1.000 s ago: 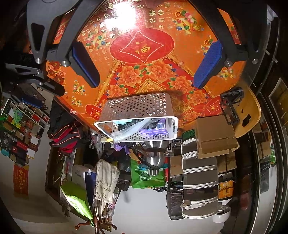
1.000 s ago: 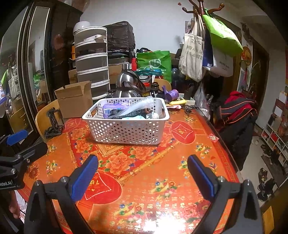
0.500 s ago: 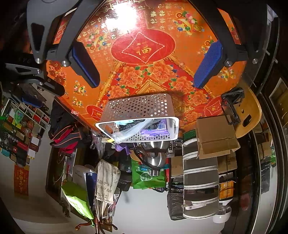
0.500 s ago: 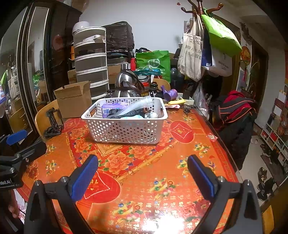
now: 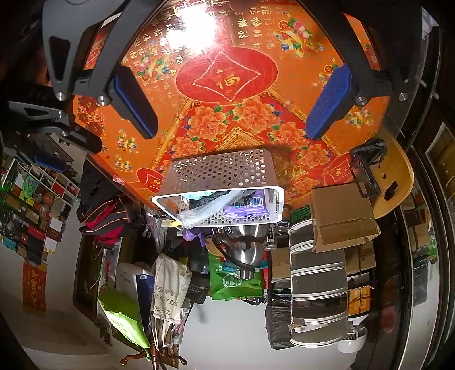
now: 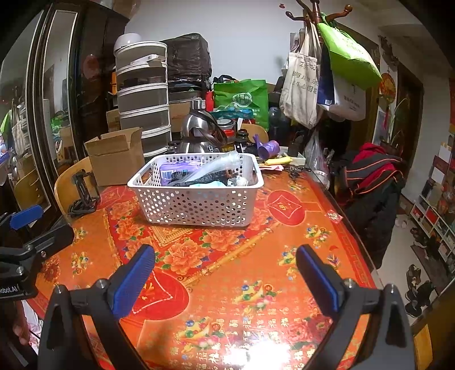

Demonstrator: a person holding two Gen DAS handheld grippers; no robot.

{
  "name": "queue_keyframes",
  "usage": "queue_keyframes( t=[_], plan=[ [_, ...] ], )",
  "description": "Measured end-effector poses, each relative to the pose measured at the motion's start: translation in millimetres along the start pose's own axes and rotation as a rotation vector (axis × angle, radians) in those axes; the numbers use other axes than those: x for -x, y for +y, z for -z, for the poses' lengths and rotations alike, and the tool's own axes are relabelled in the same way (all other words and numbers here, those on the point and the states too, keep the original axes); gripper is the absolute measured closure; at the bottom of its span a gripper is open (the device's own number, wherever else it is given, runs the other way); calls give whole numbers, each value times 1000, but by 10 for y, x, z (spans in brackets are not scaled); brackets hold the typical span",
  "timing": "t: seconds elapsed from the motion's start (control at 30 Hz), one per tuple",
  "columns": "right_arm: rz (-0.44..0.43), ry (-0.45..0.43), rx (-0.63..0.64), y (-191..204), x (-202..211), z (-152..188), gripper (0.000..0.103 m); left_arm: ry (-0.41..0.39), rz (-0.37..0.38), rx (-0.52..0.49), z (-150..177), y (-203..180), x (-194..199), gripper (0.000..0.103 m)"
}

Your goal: Organize soft objects

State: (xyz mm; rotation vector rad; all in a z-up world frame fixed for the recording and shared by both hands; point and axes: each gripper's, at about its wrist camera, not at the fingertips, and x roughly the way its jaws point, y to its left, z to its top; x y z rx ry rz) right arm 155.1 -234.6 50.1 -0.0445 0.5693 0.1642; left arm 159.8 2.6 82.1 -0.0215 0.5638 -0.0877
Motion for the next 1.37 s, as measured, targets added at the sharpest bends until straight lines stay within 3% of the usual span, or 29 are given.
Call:
queue_keyframes(
  t=[1.37],
  plan=[
    [14,4,8,10,-15,14,4,1,-10,1,132,-18,-23,0]
  ],
)
